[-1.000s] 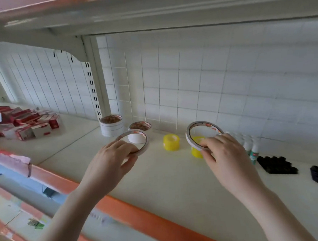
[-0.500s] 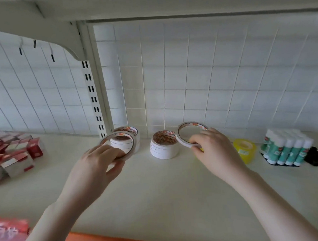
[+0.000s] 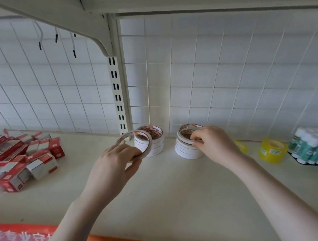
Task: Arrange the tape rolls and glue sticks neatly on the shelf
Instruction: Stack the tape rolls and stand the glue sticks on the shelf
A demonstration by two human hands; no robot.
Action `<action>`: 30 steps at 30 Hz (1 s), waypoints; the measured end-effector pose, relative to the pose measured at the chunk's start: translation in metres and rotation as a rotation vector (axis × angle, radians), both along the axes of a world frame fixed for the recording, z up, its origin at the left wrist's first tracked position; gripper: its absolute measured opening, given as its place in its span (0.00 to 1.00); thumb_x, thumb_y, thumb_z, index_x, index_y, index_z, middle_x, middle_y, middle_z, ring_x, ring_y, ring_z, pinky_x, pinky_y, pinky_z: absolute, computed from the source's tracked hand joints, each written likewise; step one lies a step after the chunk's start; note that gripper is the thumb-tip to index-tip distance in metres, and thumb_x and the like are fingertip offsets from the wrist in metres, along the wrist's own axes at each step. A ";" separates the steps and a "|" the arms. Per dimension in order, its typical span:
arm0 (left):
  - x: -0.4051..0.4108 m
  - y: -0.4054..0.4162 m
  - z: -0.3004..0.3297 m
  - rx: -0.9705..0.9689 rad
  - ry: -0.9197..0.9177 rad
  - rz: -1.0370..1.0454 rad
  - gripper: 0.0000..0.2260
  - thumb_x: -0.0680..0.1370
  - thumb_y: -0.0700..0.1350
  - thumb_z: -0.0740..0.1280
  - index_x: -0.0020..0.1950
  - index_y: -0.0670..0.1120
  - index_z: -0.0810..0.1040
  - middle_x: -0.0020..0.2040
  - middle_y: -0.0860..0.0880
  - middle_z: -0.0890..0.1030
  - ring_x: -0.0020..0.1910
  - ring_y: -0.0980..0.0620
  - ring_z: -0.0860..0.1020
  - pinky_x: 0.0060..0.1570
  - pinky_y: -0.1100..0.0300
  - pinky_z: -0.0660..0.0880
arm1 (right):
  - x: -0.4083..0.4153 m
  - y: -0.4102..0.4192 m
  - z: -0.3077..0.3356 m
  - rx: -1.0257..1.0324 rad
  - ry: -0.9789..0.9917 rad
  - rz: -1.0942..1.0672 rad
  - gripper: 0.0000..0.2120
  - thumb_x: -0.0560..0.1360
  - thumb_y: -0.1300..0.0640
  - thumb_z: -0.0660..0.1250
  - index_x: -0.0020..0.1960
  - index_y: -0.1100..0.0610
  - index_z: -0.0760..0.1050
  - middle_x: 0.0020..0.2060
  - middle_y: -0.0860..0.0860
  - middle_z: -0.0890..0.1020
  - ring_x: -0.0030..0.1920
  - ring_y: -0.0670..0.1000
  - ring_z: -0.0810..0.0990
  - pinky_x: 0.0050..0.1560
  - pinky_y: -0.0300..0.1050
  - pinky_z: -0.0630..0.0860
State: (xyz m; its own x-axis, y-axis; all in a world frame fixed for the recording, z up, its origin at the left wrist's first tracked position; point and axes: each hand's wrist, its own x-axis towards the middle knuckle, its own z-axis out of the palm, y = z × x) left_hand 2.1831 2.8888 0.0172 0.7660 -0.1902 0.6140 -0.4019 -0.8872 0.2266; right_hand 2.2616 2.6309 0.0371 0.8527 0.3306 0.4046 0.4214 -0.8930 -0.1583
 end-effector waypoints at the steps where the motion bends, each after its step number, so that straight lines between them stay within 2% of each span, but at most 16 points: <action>1: 0.001 0.001 -0.001 -0.002 0.005 0.003 0.12 0.72 0.51 0.58 0.40 0.49 0.78 0.34 0.56 0.77 0.36 0.54 0.74 0.33 0.62 0.70 | 0.000 -0.001 -0.001 0.001 0.006 0.003 0.06 0.74 0.60 0.65 0.48 0.57 0.80 0.45 0.54 0.81 0.50 0.54 0.74 0.46 0.46 0.65; 6: 0.005 -0.002 -0.002 -0.002 0.003 -0.001 0.10 0.73 0.51 0.59 0.39 0.49 0.78 0.34 0.56 0.76 0.35 0.55 0.73 0.35 0.64 0.67 | 0.004 -0.004 -0.003 0.036 0.054 0.016 0.07 0.74 0.60 0.67 0.51 0.57 0.81 0.46 0.53 0.82 0.51 0.54 0.74 0.44 0.43 0.62; 13: 0.010 -0.006 -0.002 0.003 0.003 -0.007 0.10 0.73 0.50 0.59 0.39 0.49 0.77 0.33 0.56 0.75 0.35 0.54 0.73 0.36 0.64 0.66 | 0.010 -0.008 -0.005 0.069 0.104 0.054 0.07 0.73 0.60 0.68 0.51 0.57 0.81 0.45 0.53 0.82 0.49 0.53 0.76 0.45 0.43 0.65; 17: 0.011 -0.007 -0.003 0.004 0.014 -0.004 0.10 0.74 0.51 0.59 0.40 0.49 0.78 0.34 0.56 0.76 0.35 0.54 0.74 0.34 0.64 0.67 | 0.016 -0.012 -0.005 0.096 0.152 0.088 0.05 0.72 0.58 0.70 0.48 0.55 0.82 0.42 0.51 0.83 0.46 0.52 0.78 0.46 0.44 0.70; 22: 0.013 -0.010 -0.004 -0.020 0.007 -0.028 0.11 0.74 0.50 0.59 0.40 0.48 0.78 0.34 0.55 0.76 0.35 0.52 0.75 0.33 0.56 0.74 | 0.018 -0.015 -0.008 0.122 0.181 0.109 0.05 0.72 0.58 0.70 0.47 0.55 0.82 0.41 0.51 0.82 0.44 0.52 0.78 0.46 0.45 0.71; 26: 0.014 -0.012 -0.004 -0.020 0.005 -0.031 0.11 0.74 0.50 0.59 0.40 0.48 0.78 0.35 0.55 0.76 0.35 0.51 0.75 0.33 0.55 0.74 | 0.017 -0.015 -0.011 0.127 0.156 0.135 0.05 0.73 0.57 0.69 0.48 0.53 0.82 0.42 0.51 0.81 0.44 0.52 0.77 0.47 0.48 0.73; 30: 0.015 -0.014 -0.004 -0.023 0.003 -0.033 0.11 0.74 0.50 0.59 0.40 0.48 0.78 0.35 0.55 0.76 0.36 0.51 0.75 0.33 0.56 0.74 | 0.020 -0.015 -0.015 0.124 0.140 0.183 0.04 0.74 0.58 0.68 0.47 0.57 0.81 0.40 0.52 0.79 0.44 0.53 0.76 0.46 0.48 0.71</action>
